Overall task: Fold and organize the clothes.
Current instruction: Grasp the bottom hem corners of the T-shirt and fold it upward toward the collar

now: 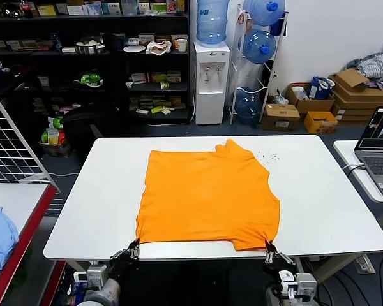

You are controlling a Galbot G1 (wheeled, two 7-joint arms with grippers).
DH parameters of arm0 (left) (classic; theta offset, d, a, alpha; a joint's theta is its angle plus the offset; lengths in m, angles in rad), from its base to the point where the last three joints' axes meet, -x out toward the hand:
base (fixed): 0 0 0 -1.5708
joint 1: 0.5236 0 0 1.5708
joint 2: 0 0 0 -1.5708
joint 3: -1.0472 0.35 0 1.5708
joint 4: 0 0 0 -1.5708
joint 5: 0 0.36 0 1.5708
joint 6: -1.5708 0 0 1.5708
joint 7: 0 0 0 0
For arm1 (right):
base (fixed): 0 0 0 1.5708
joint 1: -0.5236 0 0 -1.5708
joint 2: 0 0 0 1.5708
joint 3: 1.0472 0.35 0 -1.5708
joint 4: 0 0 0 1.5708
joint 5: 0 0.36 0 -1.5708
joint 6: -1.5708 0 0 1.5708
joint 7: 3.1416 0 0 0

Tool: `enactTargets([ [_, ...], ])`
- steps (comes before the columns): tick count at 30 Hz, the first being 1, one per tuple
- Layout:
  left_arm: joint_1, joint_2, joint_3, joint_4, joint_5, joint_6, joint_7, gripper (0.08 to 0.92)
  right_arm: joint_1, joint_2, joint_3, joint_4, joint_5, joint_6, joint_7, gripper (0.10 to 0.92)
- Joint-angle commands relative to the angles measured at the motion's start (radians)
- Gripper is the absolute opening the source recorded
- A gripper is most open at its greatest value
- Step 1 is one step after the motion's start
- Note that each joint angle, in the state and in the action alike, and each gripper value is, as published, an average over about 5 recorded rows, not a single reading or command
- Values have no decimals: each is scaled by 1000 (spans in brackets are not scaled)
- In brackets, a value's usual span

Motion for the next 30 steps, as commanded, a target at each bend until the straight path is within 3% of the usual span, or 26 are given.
enactTargets([
  [1,147,57,-23,-170,-16,-4,-18,92,-160,-38,5,107,28,13,13,124],
  [8,98,66,-22,-193,-75,7,-43,92,-72,-49,11,141,66,21,33,124],
  [19,-299,99,53,6,-226,14,-44,92,290,-134,-8,-3,211,-38,97,124],
  [30,-557,45,191,197,-270,42,-61,92,618,-160,-108,-189,306,-138,185,124],
])
